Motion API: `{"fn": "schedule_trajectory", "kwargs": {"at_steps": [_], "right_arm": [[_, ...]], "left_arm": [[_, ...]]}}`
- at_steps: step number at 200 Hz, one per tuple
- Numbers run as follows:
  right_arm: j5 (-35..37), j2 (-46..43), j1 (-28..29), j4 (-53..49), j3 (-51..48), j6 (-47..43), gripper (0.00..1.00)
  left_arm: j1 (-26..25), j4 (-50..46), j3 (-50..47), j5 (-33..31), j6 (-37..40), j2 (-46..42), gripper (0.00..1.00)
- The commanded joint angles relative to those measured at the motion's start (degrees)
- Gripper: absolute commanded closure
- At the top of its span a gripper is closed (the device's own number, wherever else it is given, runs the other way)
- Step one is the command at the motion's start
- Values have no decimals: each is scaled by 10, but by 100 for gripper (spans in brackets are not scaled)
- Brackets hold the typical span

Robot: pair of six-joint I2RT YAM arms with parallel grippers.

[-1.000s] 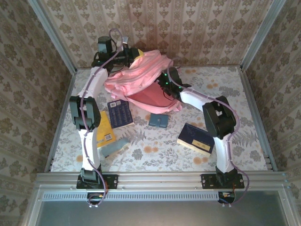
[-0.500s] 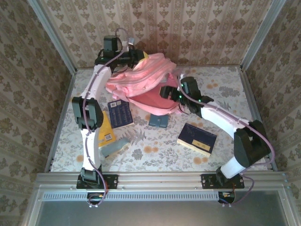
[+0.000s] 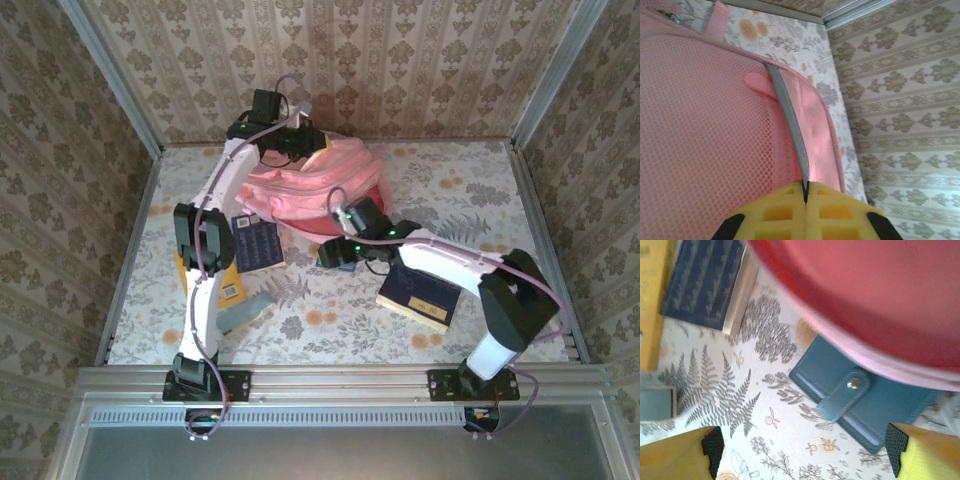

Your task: Pack the student bag

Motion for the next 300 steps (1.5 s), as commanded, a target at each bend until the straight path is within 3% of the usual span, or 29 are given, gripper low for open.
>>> {"fn": "schedule_trajectory", "kwargs": {"at_steps": [1, 40, 77, 110, 140, 164, 200, 245, 300], "right_arm": [[38, 39, 16, -47, 35, -30, 13], [71, 105, 18, -70, 98, -37, 11], [116, 190, 7, -121, 185, -56, 3], [98, 240, -6, -136, 225, -56, 0], [65, 253, -9, -153, 224, -53, 0], [40, 238, -4, -147, 198, -48, 1], [-6, 178, 14, -106, 119, -31, 0], [-43, 128, 43, -69, 44, 8, 1], [-98, 78, 19, 22, -30, 107, 2]], "left_arm": [[5, -38, 66, -89, 54, 5, 100], [28, 15, 44, -160, 43, -41, 100], [26, -22, 82, -155, 56, -3, 100], [7, -4, 24, -140, 55, 7, 100], [0, 12, -5, -103, 28, -4, 76], [0, 34, -62, -100, 15, -71, 56], [4, 44, -206, -133, 3, -223, 47], [3, 150, -547, -169, -67, -433, 46], [-66, 173, -793, -207, -106, -528, 49]]}}
